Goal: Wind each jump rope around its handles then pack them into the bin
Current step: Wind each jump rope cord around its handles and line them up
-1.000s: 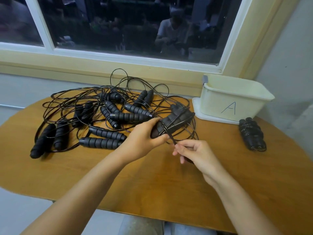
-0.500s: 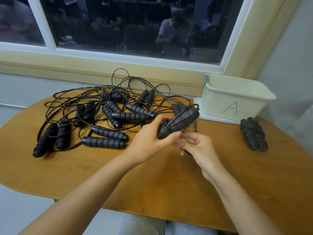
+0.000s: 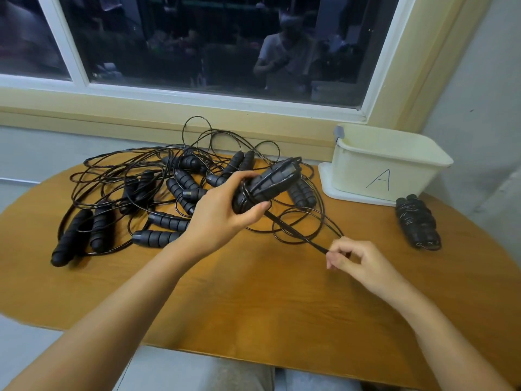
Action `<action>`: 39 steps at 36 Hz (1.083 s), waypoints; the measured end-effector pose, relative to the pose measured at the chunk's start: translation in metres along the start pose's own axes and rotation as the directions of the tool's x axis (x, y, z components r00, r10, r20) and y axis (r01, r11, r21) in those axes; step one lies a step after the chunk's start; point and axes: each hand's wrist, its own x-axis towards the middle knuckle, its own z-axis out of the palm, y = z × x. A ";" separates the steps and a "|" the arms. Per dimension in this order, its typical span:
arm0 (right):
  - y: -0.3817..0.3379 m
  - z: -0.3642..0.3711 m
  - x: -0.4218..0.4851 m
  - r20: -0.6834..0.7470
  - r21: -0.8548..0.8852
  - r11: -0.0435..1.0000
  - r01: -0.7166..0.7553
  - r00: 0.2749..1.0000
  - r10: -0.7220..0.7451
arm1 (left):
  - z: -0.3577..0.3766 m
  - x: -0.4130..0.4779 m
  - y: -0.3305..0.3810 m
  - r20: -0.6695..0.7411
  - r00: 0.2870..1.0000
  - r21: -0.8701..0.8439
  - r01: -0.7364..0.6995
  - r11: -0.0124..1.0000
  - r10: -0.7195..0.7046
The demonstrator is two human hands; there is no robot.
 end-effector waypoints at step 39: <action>-0.089 0.036 0.021 -0.142 -0.410 0.912 -0.029 0.989 -0.032 | 0.028 0.005 -0.017 -0.018 0.993 0.656 0.099 0.748 -0.115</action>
